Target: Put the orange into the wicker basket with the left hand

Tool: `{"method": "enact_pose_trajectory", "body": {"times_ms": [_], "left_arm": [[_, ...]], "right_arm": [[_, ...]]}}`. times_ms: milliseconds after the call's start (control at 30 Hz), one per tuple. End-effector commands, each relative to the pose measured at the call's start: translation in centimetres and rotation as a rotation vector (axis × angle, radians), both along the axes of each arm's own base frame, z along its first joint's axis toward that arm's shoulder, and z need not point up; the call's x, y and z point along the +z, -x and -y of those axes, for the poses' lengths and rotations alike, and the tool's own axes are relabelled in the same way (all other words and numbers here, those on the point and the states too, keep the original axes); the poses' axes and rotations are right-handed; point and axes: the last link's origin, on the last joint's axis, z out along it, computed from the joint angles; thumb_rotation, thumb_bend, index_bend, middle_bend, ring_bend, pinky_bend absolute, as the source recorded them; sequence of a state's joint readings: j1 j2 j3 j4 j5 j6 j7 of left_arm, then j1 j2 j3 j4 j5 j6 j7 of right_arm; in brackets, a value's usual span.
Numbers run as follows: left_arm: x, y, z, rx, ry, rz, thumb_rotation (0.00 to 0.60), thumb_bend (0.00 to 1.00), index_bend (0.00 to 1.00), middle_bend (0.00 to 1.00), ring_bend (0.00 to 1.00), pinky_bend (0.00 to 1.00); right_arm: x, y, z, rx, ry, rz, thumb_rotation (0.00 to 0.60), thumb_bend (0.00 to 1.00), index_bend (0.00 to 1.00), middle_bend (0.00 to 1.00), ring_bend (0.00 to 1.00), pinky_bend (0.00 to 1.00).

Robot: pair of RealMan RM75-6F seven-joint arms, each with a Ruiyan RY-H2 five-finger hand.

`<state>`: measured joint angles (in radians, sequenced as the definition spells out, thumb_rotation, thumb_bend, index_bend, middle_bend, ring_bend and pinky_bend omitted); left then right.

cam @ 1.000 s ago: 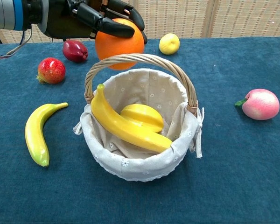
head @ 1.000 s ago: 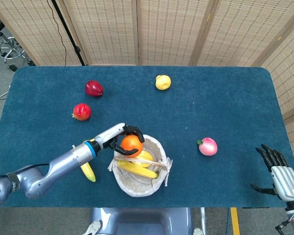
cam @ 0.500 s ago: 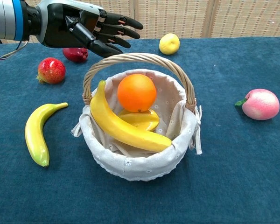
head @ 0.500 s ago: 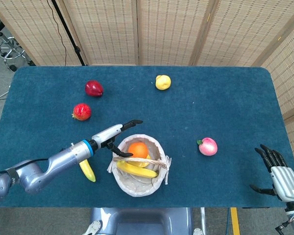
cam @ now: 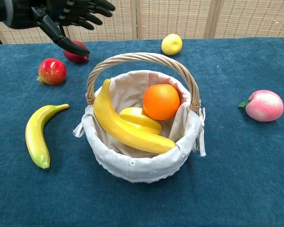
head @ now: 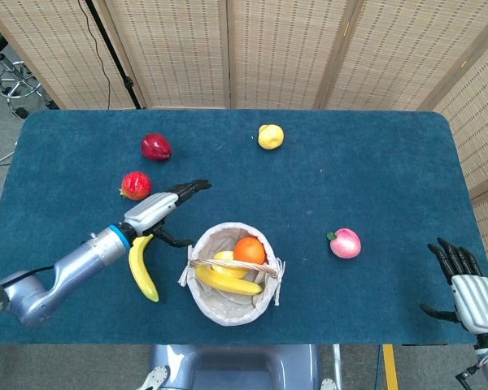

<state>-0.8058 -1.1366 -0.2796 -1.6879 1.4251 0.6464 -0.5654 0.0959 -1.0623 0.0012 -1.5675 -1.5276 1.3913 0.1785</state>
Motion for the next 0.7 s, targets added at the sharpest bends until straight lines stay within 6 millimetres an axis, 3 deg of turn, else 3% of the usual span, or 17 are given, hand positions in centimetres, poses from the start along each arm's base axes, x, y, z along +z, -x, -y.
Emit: {"method": "enact_pose_trajectory", "body": {"times_ms": [33,167,433,700], "left_arm": [[3.7,6.3,2.2,0.028,-0.319,-0.174,0.6,0.21,0.0,0.0,0.0,0.0],[5.7,9.7,5.5,0.101,-0.455,-0.259,0.6,0.21,0.0,0.0,0.0,0.0],[8.5,13.5,11.4,0.188,-0.573,-0.343,0.6,0.21,0.0,0.0,0.0,0.0],[8.6,17.7,16.8,0.286,-0.639,-0.383,0.6,0.21,0.0,0.0,0.0,0.0]], "right_arm": [[-0.2,-0.2,0.1,0.005,-0.002,0.003,0.6,0.0,0.04,0.0,0.0,0.0],[-0.4,-0.3,0.1,0.011,-0.007,0.013,0.6,0.0,0.04,0.0,0.0,0.0],[-0.2,-0.3,0.1,0.019,0.002,0.034,0.6,0.0,0.04,0.0,0.0,0.0],[0.0,-0.5,0.1,0.037,0.025,0.035,0.6,0.0,0.05,0.0,0.0,0.0]]}}
